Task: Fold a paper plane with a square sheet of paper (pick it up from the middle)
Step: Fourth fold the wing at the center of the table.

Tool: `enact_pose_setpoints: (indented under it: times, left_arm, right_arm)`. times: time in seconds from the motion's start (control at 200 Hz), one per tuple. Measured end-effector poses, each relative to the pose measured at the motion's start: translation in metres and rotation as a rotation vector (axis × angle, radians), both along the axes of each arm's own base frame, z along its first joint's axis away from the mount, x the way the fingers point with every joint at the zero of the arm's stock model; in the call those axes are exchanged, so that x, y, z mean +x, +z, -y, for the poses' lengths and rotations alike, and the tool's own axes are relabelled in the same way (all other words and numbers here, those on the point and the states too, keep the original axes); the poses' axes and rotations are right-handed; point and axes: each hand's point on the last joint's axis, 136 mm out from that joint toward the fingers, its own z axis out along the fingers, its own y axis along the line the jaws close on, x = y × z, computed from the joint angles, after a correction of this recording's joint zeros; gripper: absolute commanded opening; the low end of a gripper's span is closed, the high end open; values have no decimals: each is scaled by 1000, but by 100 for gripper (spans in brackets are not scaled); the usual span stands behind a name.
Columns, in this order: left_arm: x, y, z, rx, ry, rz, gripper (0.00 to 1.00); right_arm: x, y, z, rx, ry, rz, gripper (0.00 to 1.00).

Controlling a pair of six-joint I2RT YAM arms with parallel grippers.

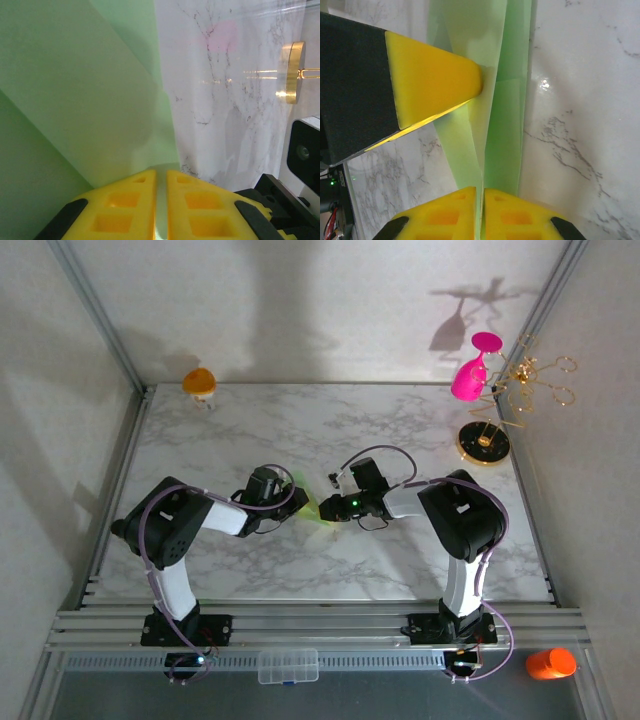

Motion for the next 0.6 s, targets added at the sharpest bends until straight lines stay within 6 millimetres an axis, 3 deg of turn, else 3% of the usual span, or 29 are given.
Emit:
enact_pose_setpoints:
  times: [0.601]
  left_arm:
    - [4,-2,2,9,1,-18,13]
  right_arm:
    - [7,19,1,-12,-49,36,32]
